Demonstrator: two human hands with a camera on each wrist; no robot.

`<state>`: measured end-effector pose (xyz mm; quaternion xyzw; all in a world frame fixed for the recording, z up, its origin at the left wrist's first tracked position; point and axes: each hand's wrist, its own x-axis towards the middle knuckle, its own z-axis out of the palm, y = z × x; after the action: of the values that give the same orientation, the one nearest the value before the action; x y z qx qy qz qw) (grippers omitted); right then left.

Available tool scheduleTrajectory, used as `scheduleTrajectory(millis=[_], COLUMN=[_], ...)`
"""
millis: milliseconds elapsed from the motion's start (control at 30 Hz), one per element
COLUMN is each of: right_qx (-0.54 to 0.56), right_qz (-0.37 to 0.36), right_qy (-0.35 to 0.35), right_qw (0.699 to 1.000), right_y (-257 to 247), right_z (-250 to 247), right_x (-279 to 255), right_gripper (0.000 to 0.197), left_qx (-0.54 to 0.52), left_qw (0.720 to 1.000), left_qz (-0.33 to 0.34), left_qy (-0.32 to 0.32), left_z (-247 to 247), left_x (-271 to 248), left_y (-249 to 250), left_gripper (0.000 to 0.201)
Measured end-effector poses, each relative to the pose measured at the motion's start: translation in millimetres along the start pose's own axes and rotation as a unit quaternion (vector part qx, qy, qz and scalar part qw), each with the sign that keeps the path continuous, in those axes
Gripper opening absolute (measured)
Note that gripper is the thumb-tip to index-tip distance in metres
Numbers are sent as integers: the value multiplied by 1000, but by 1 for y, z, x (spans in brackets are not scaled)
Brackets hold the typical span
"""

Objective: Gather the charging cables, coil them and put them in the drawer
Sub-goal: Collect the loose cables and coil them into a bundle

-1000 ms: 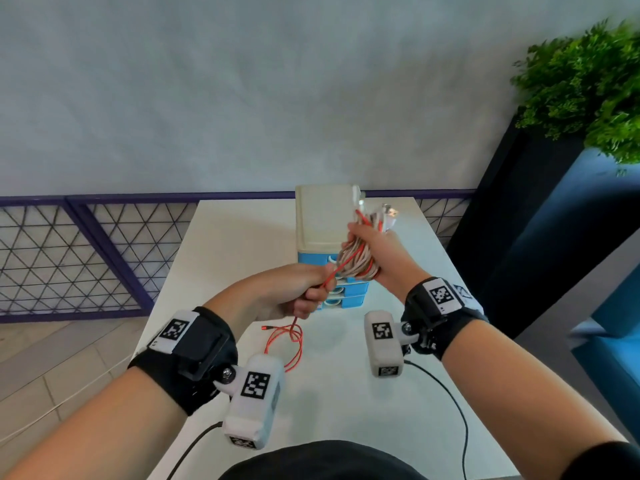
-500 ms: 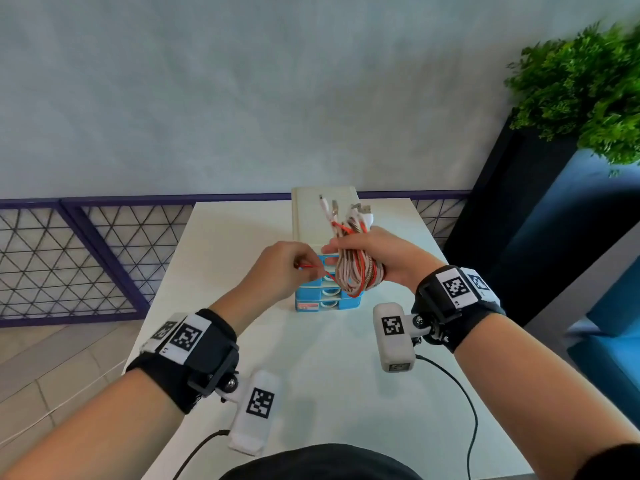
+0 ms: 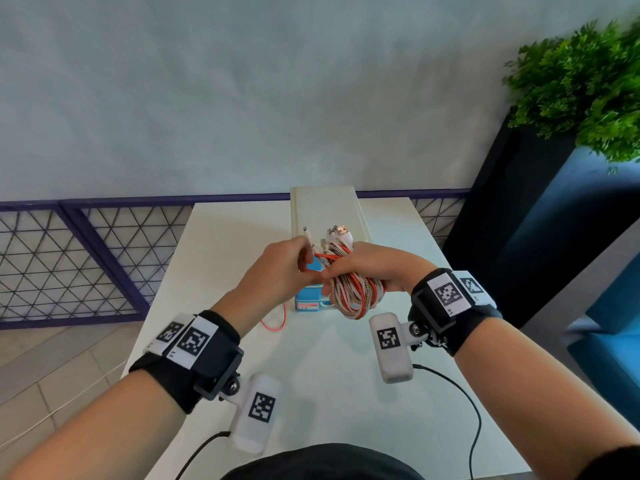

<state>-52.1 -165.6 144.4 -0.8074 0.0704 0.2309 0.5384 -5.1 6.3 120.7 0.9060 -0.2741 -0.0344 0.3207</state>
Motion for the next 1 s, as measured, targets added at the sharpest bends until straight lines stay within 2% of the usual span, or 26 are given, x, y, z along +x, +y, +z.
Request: scheduleTrajectory(millis=[67, 133, 200, 233, 300, 333, 400, 500, 600, 667, 733, 800, 867, 933, 1000], right_qx=[1, 29, 52, 53, 52, 58, 88, 119, 166, 200, 235, 257, 250, 253, 285], right_qz=[-13, -25, -23, -19, -9, -8, -18, -31, -39, -38, -34, -45, -59, -66, -82], right_qy=[24, 65, 117, 143, 175, 181, 176, 153, 113, 70, 46, 57, 100, 162, 214], right_qw=[1000, 997, 991, 988, 983, 982, 980, 981, 979, 977, 970, 964, 961, 952, 931], right_y=[2, 8, 16, 20, 26, 28, 30, 27, 24, 22, 21, 21, 19, 16, 15], right_z=[-3, -8, -16, -18, -20, -19, -14, -4, 4, 9, 11, 11, 12, 12, 9], right_x=[0, 2, 6, 8, 10, 11, 12, 14, 19, 20, 21, 20, 20, 20, 22], right_gripper=[21, 19, 22, 21, 19, 21, 34, 53, 71, 73, 58, 33, 17, 12, 8], left_qx=[24, 35, -93, -198, -389, -451, -514, -527, -522, -527, -522, -497, -477, -484, -490], left_qw=[998, 992, 978, 956, 884, 852, 817, 814, 813, 809, 812, 828, 838, 830, 817], left_qz=[-26, -55, -121, -158, -200, -204, -198, -189, -194, -197, -198, -200, -204, -207, -198], left_qy=[-47, -111, -141, -148, -164, -171, -168, -153, -166, -172, -171, -169, -168, -182, -233], left_z=[-5, -11, -16, -17, -17, -16, -11, -4, 4, 8, 8, 8, 9, 10, 9], left_x=[2, 5, 6, 6, 3, 2, 1, 2, 1, 2, 2, 2, 1, -1, -4], left_y=[2, -2, -10, -15, -16, -15, -7, 5, 17, 24, 27, 30, 31, 31, 28], left_gripper=[28, 38, 43, 42, 33, 28, 22, 16, 9, 7, 6, 7, 11, 21, 28])
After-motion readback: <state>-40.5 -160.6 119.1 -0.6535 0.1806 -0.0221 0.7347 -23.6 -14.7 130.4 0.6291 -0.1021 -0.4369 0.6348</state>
